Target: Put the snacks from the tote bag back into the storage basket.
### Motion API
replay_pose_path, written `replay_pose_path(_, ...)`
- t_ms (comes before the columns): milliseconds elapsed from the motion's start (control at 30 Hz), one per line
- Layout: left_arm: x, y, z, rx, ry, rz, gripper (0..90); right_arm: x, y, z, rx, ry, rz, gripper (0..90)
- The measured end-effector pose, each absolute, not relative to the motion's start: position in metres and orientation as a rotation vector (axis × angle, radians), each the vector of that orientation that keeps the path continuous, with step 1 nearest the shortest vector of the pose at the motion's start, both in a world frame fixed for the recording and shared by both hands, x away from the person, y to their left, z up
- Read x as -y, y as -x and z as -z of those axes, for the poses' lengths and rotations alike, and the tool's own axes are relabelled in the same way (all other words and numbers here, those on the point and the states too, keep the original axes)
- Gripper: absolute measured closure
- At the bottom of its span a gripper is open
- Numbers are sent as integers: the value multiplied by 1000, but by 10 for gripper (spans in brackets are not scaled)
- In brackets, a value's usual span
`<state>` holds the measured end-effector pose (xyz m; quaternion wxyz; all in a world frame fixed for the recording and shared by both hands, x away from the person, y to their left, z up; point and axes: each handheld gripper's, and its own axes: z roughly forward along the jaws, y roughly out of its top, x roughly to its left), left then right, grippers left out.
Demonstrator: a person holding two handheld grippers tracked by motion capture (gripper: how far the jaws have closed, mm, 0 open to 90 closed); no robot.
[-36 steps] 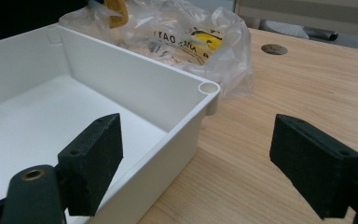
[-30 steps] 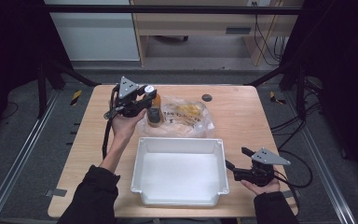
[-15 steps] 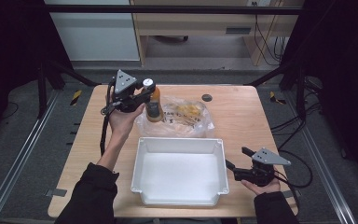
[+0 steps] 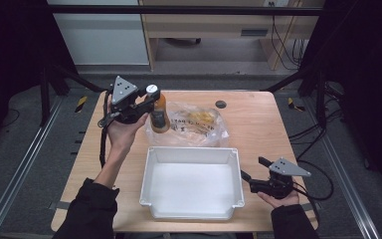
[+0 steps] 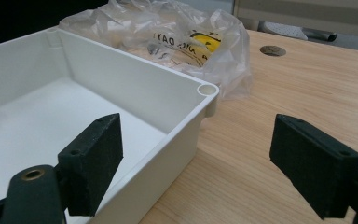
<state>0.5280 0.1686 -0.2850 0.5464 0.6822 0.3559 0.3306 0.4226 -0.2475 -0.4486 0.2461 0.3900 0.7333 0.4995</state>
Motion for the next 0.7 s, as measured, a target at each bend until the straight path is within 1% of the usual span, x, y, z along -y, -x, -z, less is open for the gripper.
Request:
replay_pose_path(367, -167, -501, 287, -790, -1623, -781, 591, 247, -422, 449, -2001, -1068, -1361, 173)
replay_pose_path(700, -163, -477, 299, -755, -1650, -761, 591, 247, -422, 449, -2002, -1068, -1362, 173)
